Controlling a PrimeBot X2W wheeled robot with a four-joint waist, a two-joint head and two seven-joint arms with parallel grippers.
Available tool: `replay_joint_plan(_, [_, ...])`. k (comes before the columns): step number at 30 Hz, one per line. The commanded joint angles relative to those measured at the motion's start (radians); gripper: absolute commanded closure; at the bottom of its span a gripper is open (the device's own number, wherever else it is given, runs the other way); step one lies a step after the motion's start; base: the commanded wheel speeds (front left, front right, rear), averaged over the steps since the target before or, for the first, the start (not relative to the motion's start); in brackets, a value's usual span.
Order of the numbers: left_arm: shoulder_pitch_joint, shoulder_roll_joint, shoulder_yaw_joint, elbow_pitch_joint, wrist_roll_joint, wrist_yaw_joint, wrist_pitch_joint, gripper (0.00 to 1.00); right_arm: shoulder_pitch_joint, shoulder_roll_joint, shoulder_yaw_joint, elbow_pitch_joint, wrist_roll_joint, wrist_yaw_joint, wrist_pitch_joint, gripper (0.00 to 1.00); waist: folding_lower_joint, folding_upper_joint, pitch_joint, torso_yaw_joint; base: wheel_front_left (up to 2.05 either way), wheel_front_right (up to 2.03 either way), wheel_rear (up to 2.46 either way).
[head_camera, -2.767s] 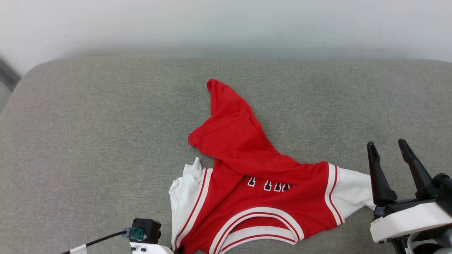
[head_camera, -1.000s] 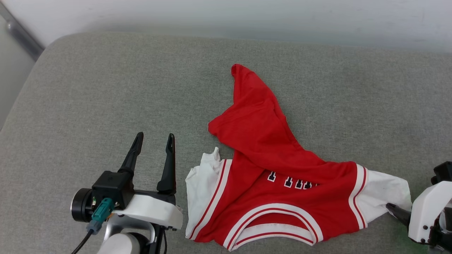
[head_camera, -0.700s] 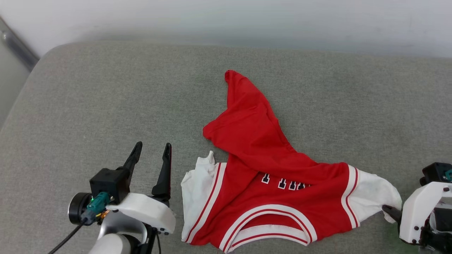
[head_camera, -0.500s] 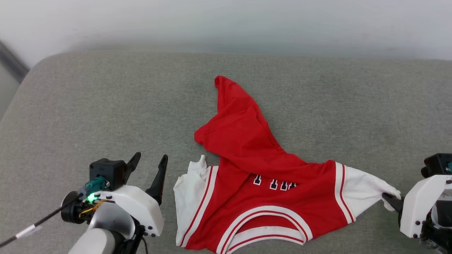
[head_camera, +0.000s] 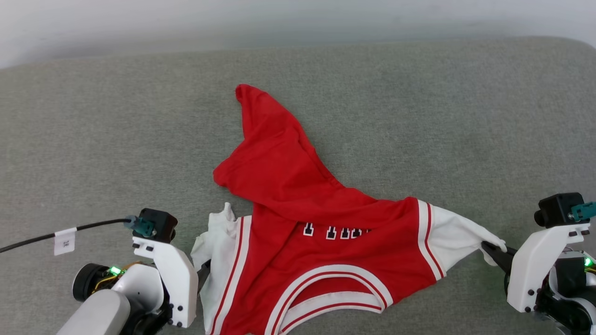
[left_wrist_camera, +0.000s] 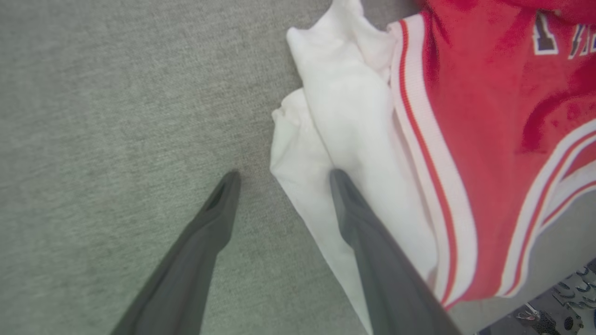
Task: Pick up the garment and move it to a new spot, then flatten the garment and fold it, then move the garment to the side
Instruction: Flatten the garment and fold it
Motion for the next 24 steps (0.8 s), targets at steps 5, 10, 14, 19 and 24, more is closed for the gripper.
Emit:
replay_joint_plan(5, [-0.029,-0.018,-0.044,0.073,-0.026,-0.033,0.066,0.0,-0.017,0.01,0.009,0.01,0.009,-0.001,-0.02,1.0,-0.0001,0.0,0.039,-0.035,0.0,0.0,0.0])
replay_joint_plan(10, [-0.035,-0.054,-0.089,0.115,-0.04,-0.063,0.108,1.0,-0.02,0.005,0.011,0.023,0.008,-0.001,-0.041,1.0,-0.0001,0.0,0.032,-0.044,0.0,0.0,0.0])
replay_joint_plan(14, [-0.064,-0.037,-0.063,0.1,0.007,-0.043,0.027,1.0,-0.024,-0.012,0.013,0.015,-0.002,-0.001,-0.079,1.0,-0.0001,0.0,0.011,-0.04,0.0,0.0,0.0])
replay_joint_plan(19, [-0.102,-0.015,-0.05,0.019,0.089,-0.005,-0.064,1.0,-0.024,-0.034,0.007,-0.002,-0.011,-0.001,-0.13,1.0,-0.0001,0.0,-0.032,-0.018,0.0,0.0,0.0])
replay_joint_plan(24, [-0.144,-0.019,-0.016,-0.057,0.151,0.052,-0.148,1.0,-0.057,-0.054,0.005,-0.033,-0.037,-0.001,-0.197,1.0,-0.0001,0.0,-0.085,0.004,0.0,0.0,0.0])
